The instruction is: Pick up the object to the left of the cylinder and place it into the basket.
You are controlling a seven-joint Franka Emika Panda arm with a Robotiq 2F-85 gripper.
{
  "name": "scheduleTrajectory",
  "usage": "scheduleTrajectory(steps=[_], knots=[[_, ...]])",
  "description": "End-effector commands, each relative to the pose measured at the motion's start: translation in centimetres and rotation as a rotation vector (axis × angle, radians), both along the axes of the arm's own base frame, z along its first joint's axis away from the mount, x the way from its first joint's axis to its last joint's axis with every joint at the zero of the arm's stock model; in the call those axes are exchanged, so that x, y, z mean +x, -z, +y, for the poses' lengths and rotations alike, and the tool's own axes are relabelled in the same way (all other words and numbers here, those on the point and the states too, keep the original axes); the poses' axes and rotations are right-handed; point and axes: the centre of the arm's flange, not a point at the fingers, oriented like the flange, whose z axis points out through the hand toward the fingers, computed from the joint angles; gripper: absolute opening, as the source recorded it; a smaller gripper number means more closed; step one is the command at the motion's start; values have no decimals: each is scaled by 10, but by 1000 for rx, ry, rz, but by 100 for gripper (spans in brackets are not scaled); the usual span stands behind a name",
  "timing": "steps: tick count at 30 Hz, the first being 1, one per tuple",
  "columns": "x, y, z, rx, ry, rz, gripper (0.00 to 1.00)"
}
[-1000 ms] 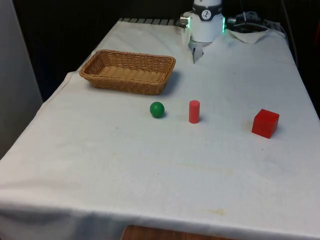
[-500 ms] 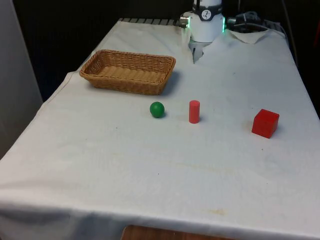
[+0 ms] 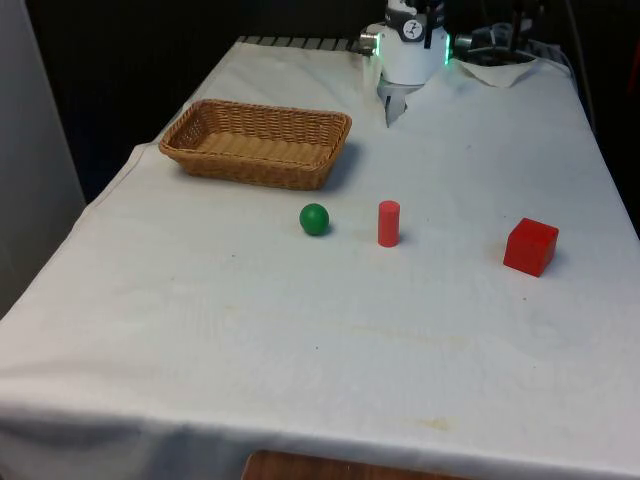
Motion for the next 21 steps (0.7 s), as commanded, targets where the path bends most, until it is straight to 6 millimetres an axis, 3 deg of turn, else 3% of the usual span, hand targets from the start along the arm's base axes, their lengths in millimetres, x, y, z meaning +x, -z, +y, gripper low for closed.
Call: scheduleTrajectory(steps=[1, 21], knots=[[0, 2, 3, -2, -1, -1, 100], [6, 40, 58, -16, 19, -67, 100]])
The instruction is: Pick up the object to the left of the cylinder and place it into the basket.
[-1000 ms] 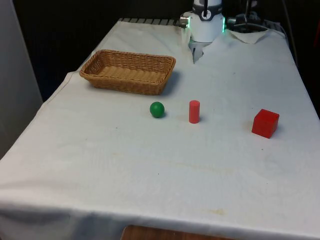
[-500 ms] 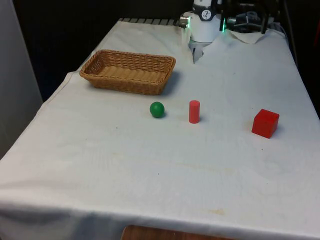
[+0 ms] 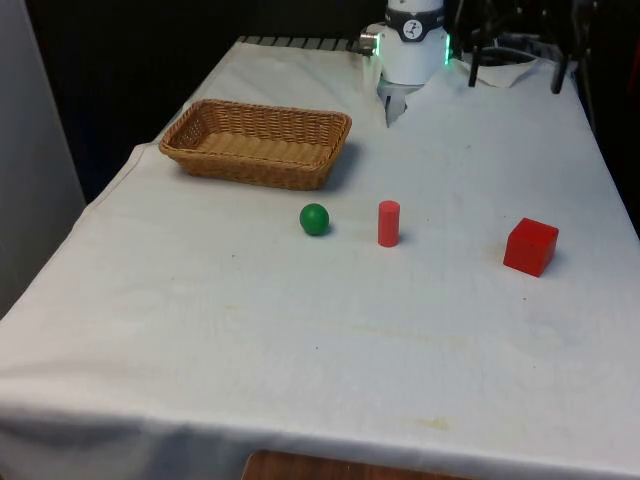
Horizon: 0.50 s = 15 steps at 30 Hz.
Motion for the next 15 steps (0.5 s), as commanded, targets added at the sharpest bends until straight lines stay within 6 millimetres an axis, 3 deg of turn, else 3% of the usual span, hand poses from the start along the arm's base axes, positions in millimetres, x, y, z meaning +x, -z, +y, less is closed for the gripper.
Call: scheduleTrajectory(steps=[1, 15], knots=[[0, 3, 6, -1, 3, -14, 100], [3, 33, 21, 35, 23, -45, 100]])
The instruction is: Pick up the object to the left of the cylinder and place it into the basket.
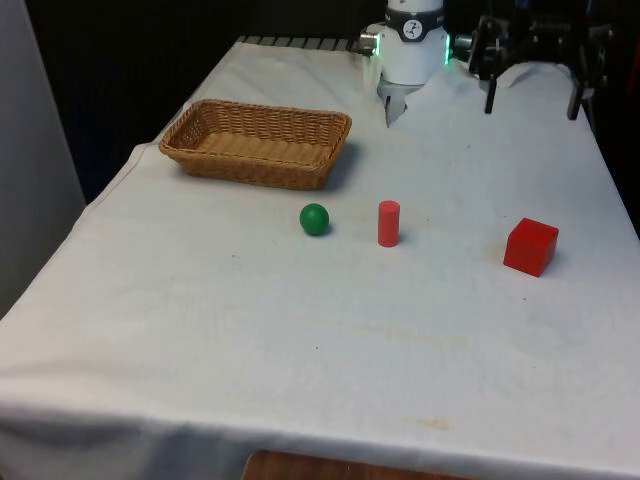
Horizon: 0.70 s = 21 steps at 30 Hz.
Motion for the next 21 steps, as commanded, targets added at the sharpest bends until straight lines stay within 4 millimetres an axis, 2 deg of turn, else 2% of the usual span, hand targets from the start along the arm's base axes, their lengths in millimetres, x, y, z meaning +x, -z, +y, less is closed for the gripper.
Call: scheduleTrajectory(steps=[1, 8, 21], knots=[[0, 3, 1, 3, 2, 1, 100], [1, 26, 12, 35, 10, -14, 100], [4, 56, 23, 74, 26, -27, 100]])
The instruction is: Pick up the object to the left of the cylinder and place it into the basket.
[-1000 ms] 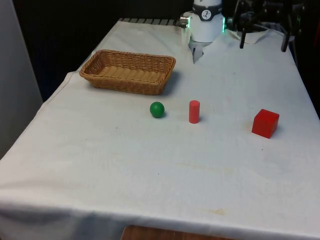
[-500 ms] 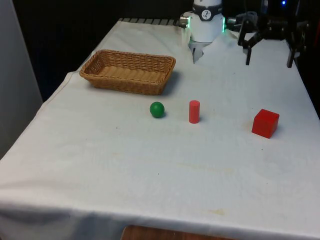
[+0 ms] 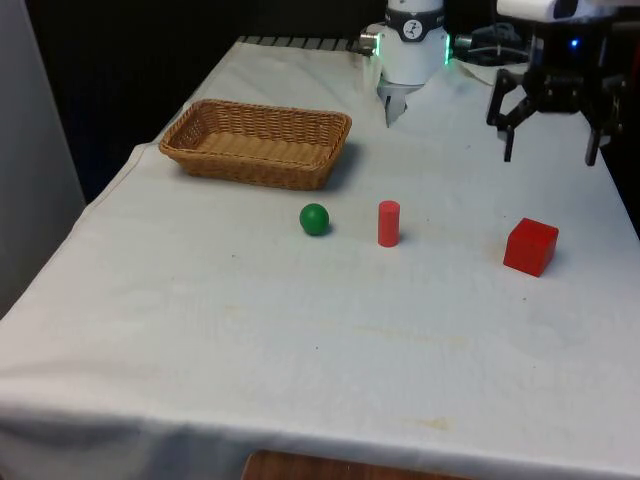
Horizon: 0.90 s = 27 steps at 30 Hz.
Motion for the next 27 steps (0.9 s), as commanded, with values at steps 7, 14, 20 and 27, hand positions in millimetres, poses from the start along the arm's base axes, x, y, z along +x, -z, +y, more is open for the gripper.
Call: scheduleTrajectory(steps=[7, 14, 20, 27], knots=[[1, 20, 8, 35, 10, -11, 100], [3, 44, 12, 36, 23, 0, 100], [5, 63, 15, 27, 42, 12, 100], [9, 87, 20, 19, 69, 20, 100]])
